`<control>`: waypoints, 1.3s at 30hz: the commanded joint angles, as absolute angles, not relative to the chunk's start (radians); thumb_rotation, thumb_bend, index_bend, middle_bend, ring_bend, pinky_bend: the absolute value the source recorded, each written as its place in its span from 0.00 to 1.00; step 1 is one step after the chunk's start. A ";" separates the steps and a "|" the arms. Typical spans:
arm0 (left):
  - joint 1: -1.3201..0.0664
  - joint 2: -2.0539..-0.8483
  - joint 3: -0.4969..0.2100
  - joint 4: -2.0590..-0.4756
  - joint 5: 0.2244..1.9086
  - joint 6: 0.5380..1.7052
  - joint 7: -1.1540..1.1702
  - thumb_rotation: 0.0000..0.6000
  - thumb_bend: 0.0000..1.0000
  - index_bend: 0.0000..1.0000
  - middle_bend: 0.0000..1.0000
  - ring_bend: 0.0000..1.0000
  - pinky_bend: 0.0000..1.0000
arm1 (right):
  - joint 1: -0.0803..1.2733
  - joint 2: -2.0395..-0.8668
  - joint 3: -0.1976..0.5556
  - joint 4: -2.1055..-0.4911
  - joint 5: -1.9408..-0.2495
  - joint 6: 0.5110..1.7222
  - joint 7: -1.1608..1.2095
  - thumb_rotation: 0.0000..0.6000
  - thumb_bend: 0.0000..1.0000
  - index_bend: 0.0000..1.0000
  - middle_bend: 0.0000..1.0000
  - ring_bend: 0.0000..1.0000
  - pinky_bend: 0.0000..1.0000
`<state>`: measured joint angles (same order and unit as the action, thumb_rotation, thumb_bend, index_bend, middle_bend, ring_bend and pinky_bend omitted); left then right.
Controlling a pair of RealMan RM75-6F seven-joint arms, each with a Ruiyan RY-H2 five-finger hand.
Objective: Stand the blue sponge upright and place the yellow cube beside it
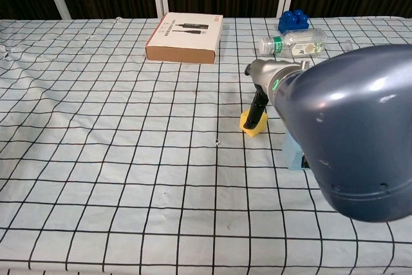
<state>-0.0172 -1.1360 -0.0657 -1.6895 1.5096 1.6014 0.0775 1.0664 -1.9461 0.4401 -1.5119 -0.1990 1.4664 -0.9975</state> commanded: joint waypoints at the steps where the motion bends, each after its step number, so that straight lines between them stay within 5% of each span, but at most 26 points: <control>1: -0.017 -1.136 -0.066 -1.689 1.510 1.603 0.076 1.00 0.11 0.16 0.06 0.00 0.00 | 1.062 -1.954 0.441 -1.501 -0.203 1.462 -1.005 1.00 0.16 0.04 0.40 0.01 0.12; 39: -0.015 -1.138 -0.071 -1.681 1.506 1.608 0.073 1.00 0.11 0.16 0.06 0.00 0.00 | 0.984 -1.935 0.420 -1.515 -0.351 1.383 -0.998 1.00 0.32 0.12 0.51 0.08 0.12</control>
